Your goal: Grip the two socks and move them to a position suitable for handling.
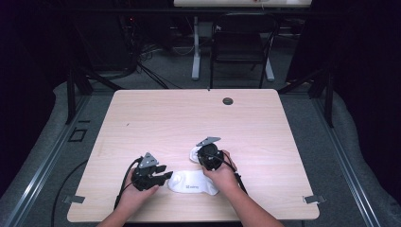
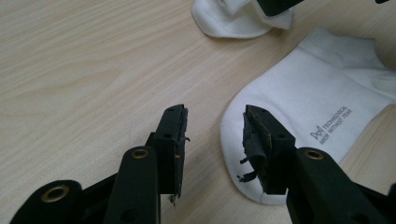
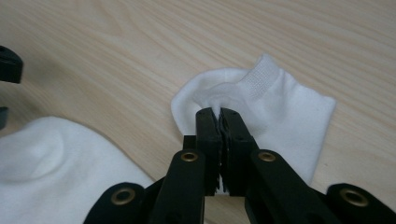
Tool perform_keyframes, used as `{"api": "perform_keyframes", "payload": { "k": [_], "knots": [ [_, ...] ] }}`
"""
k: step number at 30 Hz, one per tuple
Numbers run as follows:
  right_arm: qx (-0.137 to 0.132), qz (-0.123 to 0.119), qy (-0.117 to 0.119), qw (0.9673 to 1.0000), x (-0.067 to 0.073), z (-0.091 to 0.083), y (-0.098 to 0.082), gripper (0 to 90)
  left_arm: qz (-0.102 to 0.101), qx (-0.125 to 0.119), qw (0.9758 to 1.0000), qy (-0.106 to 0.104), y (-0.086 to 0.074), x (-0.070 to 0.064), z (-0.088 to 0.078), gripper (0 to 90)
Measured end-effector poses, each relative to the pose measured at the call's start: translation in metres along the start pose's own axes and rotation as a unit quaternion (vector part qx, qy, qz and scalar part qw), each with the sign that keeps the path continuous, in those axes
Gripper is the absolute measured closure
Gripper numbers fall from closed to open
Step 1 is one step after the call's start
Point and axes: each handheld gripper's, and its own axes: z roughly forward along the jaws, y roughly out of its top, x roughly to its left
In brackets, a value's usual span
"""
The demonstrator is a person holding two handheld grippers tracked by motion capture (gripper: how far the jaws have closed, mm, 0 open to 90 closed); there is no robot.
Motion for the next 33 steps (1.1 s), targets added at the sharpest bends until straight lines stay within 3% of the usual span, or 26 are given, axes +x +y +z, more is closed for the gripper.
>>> {"api": "perform_keyframes", "payload": {
  "k": [10,14,21,23,27,33],
  "knots": [
    [-0.022,0.017,0.026,0.9993,0.006,-0.007,0.005,87.7,-0.005,-0.006,0.9999,0.007,0.004,0.005,0.000,59.3],
    [-0.026,0.014,0.027,0.9992,0.007,-0.009,0.005,87.7,-0.013,-0.022,0.9996,0.008,0.012,0.007,0.002,59.0],
    [-0.036,0.025,0.034,0.9984,0.004,-0.013,0.006,87.7,-0.008,-0.022,0.9996,0.016,0.025,0.009,0.005,59.0],
    [-0.038,0.028,0.040,0.9981,0.002,-0.016,0.006,87.8,-0.016,-0.026,0.9995,0.013,0.033,0.010,0.010,59.0],
    [-0.044,0.034,0.045,0.9974,0.003,-0.018,0.007,87.7,-0.009,-0.027,0.9996,0.010,0.043,0.008,0.022,59.0],
    [-0.050,0.036,0.052,0.9968,0.004,-0.019,0.007,87.7,-0.004,-0.014,0.9998,0.012,0.047,0.004,0.039,59.4]
  ]
}}
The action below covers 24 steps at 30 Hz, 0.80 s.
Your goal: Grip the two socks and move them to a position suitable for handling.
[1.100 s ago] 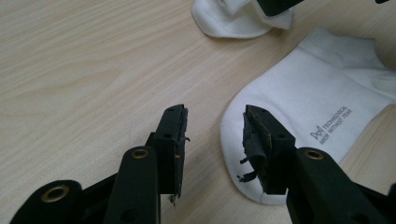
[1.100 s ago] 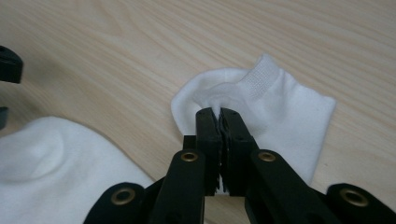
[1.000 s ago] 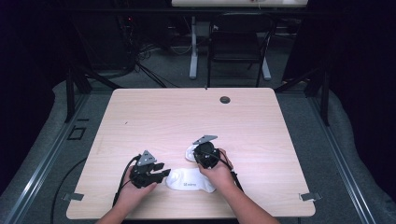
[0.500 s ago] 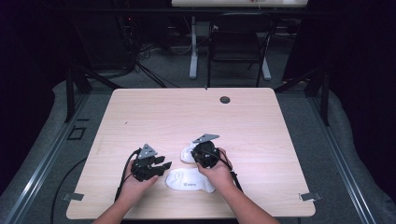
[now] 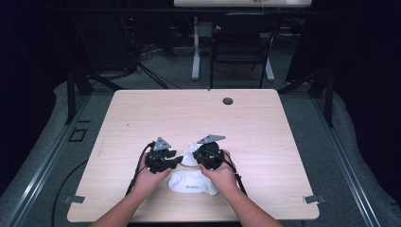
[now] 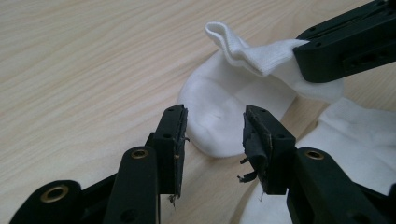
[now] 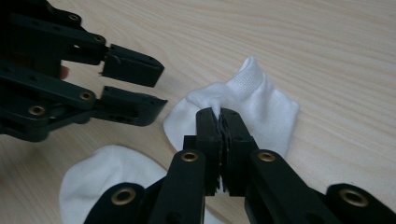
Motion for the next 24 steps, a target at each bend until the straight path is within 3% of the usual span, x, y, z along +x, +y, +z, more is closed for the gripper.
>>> {"api": "perform_keyframes", "payload": {
  "k": [8,24],
  "knots": [
    [-0.004,0.003,0.003,1.0000,0.000,-0.005,0.000,87.7,0.005,0.015,0.9997,0.017,-0.003,0.001,0.013,61.1],
    [-0.010,0.005,0.004,0.9999,-0.001,-0.007,-0.002,87.7,0.004,0.034,0.9992,0.022,-0.011,0.002,0.023,72.5]
  ]
}}
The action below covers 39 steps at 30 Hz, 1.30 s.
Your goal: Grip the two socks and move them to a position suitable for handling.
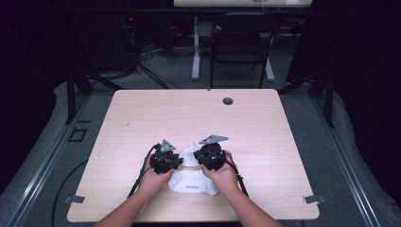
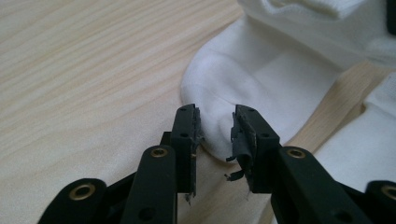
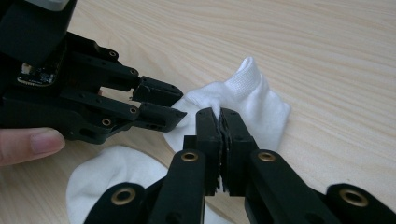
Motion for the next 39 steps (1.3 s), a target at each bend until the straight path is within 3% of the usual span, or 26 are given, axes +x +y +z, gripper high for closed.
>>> {"api": "perform_keyframes", "payload": {
  "k": [9,24,39],
  "knots": [
    [-0.009,0.003,-0.004,0.9999,-0.006,-0.006,-0.003,87.7,0.007,0.001,1.0000,-0.004,-0.001,-0.001,-0.001,86.1],
    [-0.010,0.024,-0.029,0.9992,-0.033,-0.014,-0.017,87.7,-0.008,0.003,1.0000,0.004,-0.004,0.008,-0.006,87.7],
    [0.019,0.046,-0.052,0.9974,-0.055,-0.010,-0.036,88.0,-0.015,0.005,0.9999,0.006,-0.007,0.015,-0.009,87.8]
  ]
}}
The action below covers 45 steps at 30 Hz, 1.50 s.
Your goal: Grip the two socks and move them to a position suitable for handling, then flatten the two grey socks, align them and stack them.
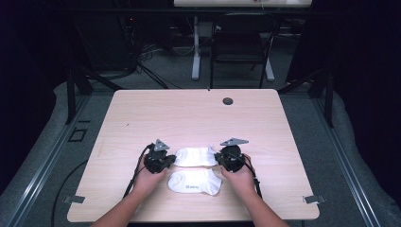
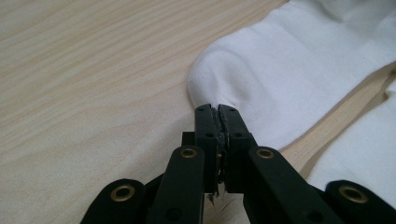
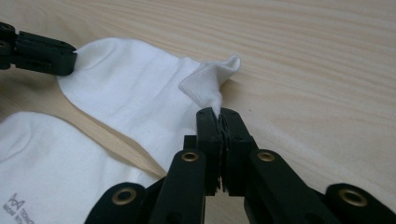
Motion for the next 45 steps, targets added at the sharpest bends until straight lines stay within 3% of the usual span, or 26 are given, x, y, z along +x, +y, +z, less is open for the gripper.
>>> {"api": "perform_keyframes", "payload": {
  "k": [9,14,19,25,32,39,45],
  "knots": [
    [0.019,0.007,0.003,0.9998,-0.005,0.004,-0.005,86.9,0.004,-0.001,1.0000,-0.003,-0.001,-0.002,-0.001,87.8],
    [0.020,0.010,0.013,0.9997,-0.007,-0.001,-0.002,78.2,0.001,-0.001,1.0000,-0.004,-0.002,0.000,-0.002,87.7],
    [0.008,-0.002,0.012,0.9999,-0.010,-0.010,0.005,70.5,-0.002,-0.001,0.9999,-0.012,-0.002,0.004,-0.003,87.7],
    [-0.022,0.015,-0.004,0.9996,-0.017,-0.013,0.009,65.5,0.000,0.000,0.9999,-0.011,-0.003,0.005,-0.003,87.8],
    [-0.025,0.008,0.018,0.9995,-0.011,-0.006,0.010,60.4,-0.011,-0.007,0.9999,-0.010,-0.003,0.005,-0.004,87.5],
    [-0.019,-0.002,0.016,0.9997,-0.009,0.002,0.012,60.1,-0.007,-0.007,0.9999,-0.009,0.000,0.002,-0.004,87.6],
    [0.014,0.003,0.008,0.9999,-0.013,0.011,0.010,76.9,-0.005,-0.004,0.9999,-0.009,0.000,0.002,-0.003,87.7]
  ]
}}
